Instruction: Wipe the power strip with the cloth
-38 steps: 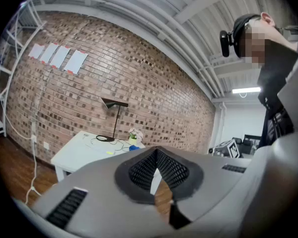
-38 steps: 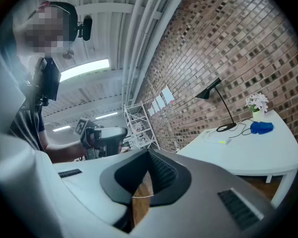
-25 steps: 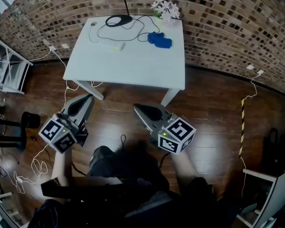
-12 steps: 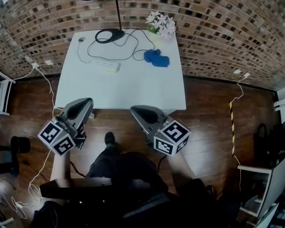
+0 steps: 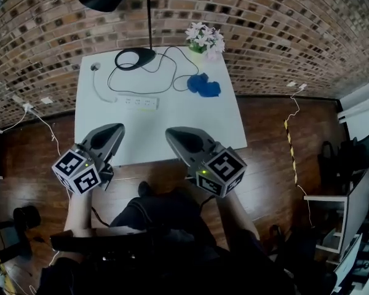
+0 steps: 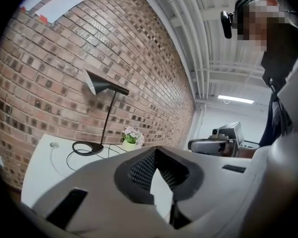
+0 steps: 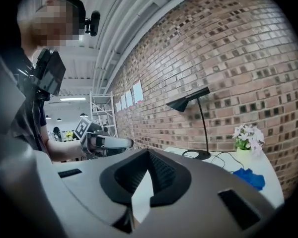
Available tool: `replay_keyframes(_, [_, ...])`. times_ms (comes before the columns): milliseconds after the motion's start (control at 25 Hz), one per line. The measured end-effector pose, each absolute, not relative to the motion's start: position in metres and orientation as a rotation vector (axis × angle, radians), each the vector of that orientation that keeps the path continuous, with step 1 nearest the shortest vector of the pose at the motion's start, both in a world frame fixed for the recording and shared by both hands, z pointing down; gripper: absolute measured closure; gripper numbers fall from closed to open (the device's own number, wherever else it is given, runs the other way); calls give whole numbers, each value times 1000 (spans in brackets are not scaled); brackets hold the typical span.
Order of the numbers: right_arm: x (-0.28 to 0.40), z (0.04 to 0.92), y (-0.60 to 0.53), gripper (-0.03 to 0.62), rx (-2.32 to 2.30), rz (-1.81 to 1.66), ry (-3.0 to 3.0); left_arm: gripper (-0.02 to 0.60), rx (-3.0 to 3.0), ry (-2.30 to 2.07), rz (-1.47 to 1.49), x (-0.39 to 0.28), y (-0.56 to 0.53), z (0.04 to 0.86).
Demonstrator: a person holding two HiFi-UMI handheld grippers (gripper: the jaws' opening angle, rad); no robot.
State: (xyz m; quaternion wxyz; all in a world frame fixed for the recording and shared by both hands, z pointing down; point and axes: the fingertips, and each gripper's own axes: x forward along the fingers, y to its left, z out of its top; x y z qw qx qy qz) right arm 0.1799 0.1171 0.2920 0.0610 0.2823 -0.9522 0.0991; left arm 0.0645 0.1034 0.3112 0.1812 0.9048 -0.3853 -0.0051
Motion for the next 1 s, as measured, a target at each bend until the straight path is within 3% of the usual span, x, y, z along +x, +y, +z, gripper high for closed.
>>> replay_keyframes(520, [240, 324, 13, 603, 1095, 192, -2649, 581, 2442, -1196, 57, 45, 32, 344])
replay_keyframes(1000, [339, 417, -133, 567, 1163, 171, -2426, 581, 2359, -1197, 190, 105, -48, 386])
